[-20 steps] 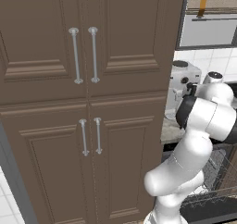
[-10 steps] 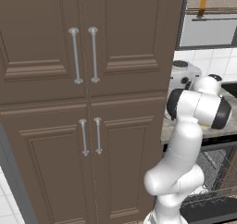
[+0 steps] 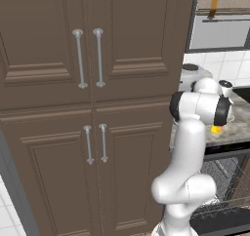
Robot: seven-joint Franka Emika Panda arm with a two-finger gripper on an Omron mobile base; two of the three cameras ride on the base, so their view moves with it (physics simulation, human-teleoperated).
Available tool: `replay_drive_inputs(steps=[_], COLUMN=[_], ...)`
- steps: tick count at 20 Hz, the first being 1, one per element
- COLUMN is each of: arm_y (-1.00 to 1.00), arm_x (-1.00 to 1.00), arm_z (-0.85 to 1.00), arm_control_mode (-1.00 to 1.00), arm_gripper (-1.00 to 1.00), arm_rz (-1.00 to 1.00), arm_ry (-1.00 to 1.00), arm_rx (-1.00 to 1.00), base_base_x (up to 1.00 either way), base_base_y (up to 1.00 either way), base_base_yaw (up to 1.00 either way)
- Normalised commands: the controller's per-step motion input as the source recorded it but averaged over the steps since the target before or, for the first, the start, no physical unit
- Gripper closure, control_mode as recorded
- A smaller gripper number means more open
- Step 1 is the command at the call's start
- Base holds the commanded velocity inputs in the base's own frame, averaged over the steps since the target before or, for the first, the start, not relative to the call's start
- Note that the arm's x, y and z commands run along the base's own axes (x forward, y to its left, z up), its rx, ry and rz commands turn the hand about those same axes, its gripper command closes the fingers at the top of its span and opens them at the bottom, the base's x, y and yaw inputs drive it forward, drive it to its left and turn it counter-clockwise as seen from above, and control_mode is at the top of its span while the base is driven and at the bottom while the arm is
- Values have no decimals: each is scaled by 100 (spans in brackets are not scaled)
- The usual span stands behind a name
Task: Pick up the cup and bowl from the counter, place them in the dishwasher, and close the dishwasher door.
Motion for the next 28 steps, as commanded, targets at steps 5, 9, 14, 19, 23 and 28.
replay_drive_inputs(steps=[5,9,14,19,23,28], arm_y=[-1,0,0,0,0,6], arm_x=[27,5,-15,-27,-45,-55], arm_z=[-31,-6,0,0,5,16], arm_control_mode=[-100,-100,-100,-100,-100,-100], arm_gripper=[100,100,100,100,100,100], arm_rz=[0,0,0,0,0,0], arm_ry=[0,-1,-5,-5,-10,-13], arm_rx=[2,0,0,0,0,0], base_base_x=[0,0,0,0,0,0], base_base_y=[0,0,0,0,0,0], base_base_yaw=[0,0,0,0,0,0])
